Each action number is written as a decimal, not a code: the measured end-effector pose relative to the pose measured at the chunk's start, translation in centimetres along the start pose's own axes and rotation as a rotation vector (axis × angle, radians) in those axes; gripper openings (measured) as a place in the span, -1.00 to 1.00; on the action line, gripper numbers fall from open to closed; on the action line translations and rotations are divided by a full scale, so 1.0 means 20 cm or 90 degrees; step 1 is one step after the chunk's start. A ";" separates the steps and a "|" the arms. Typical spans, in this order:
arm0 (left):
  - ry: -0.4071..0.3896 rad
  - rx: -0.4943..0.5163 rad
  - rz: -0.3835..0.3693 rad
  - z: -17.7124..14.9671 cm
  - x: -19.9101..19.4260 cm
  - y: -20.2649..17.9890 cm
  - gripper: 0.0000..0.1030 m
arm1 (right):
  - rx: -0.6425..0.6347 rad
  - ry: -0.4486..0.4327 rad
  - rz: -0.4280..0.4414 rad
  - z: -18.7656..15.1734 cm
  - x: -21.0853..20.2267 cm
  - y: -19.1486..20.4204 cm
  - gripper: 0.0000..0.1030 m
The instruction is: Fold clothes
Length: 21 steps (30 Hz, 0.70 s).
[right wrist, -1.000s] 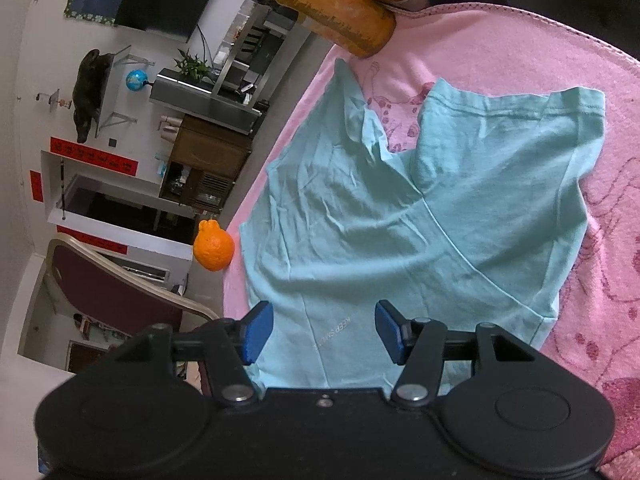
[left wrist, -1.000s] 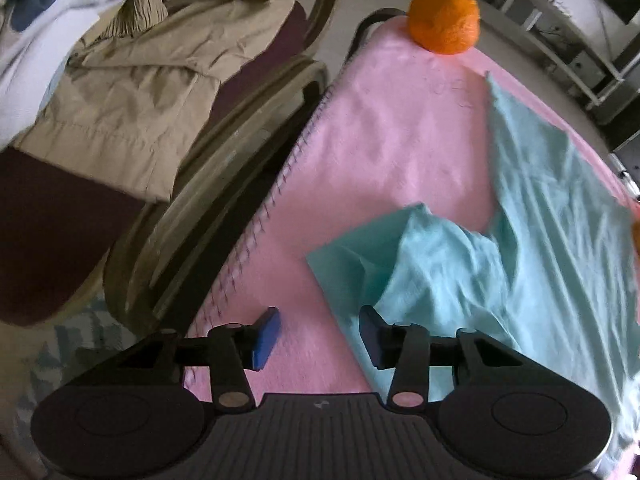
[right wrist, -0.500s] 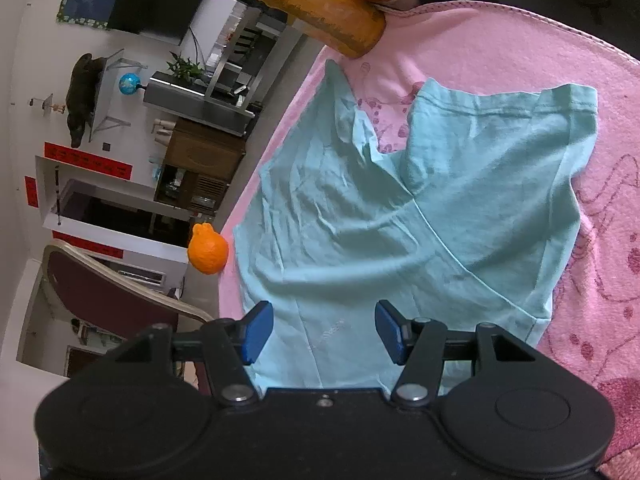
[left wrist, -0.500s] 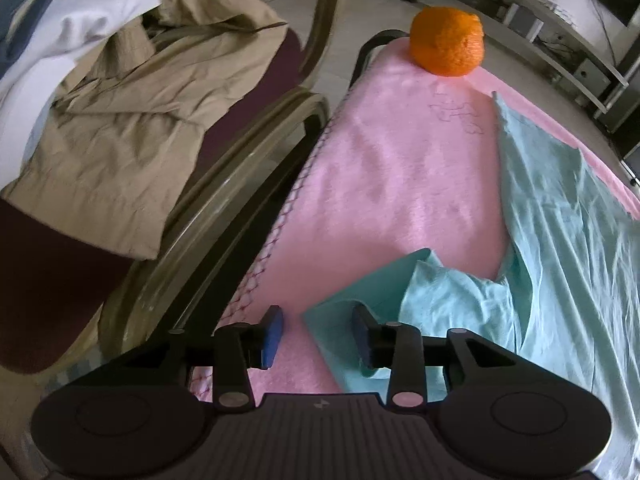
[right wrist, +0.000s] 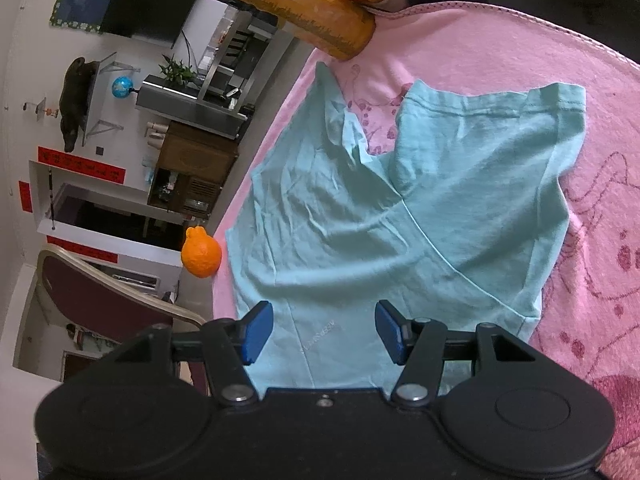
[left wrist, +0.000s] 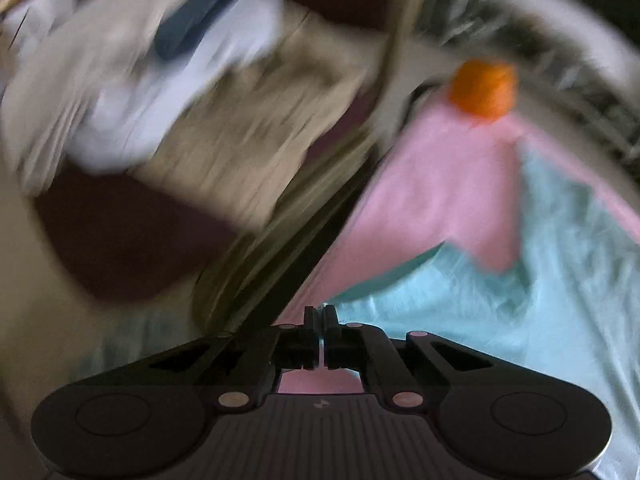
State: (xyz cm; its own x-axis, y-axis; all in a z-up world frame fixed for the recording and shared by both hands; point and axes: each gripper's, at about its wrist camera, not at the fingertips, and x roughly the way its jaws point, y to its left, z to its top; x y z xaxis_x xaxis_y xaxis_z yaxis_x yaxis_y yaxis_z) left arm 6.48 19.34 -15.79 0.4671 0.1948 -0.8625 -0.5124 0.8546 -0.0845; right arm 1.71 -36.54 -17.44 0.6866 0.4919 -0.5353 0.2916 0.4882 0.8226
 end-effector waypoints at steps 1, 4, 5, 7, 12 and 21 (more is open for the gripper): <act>0.028 -0.008 0.004 -0.01 0.04 0.00 -0.98 | -0.002 0.003 -0.002 0.00 0.00 0.00 0.07; 0.062 0.001 0.023 -0.04 0.09 -0.03 -0.98 | -0.010 0.012 -0.011 -0.01 0.02 0.01 0.08; 0.054 0.011 0.024 -0.05 0.07 -0.05 -0.97 | -0.014 0.012 -0.015 -0.01 0.01 0.01 0.09; 0.019 0.024 0.017 -0.06 0.02 -0.06 -0.91 | -0.018 0.009 -0.021 -0.01 0.00 0.01 0.10; -0.066 0.054 -0.018 -0.12 -0.14 -0.08 -0.80 | -0.011 -0.004 -0.030 0.00 -0.06 -0.03 0.12; 0.000 0.246 -0.212 -0.43 -0.13 -0.34 -0.71 | -0.110 0.017 -0.230 -0.09 -0.03 0.01 -0.42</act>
State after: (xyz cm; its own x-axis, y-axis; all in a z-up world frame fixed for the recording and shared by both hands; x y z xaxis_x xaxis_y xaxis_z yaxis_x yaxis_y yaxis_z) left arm 2.51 8.91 -17.26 0.5604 -0.1184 -0.8197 -0.0323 0.9859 -0.1644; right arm 0.23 -35.48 -17.35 0.5419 0.2834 -0.7912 0.3936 0.7462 0.5369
